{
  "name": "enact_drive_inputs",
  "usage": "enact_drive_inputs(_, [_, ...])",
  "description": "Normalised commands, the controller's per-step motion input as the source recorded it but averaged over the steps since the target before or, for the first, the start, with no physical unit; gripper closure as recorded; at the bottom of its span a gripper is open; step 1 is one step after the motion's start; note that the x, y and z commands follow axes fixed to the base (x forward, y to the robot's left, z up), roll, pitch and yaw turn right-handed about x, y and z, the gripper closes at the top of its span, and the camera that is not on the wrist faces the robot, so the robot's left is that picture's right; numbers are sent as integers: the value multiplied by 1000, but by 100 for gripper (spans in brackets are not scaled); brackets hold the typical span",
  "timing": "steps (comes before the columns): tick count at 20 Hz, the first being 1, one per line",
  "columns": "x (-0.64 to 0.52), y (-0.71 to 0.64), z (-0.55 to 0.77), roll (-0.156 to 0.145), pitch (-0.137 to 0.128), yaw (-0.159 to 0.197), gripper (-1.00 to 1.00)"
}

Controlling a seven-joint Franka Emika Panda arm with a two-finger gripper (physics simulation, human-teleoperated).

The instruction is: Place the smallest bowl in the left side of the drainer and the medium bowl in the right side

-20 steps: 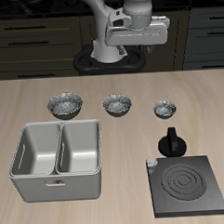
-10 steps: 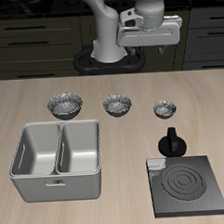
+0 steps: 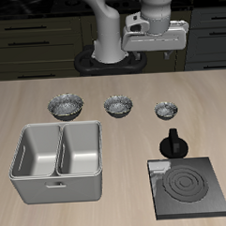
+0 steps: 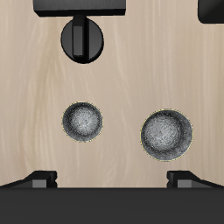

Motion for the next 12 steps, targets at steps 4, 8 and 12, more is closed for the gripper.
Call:
enact_drive_inputs(4, [120,9,-97,-26,-22,-4,-100])
enact_drive_inputs(8, [107,58,-260,18,20,-4,-100])
enact_drive_inputs(12, [114,86,-406,41,29,-6,-100])
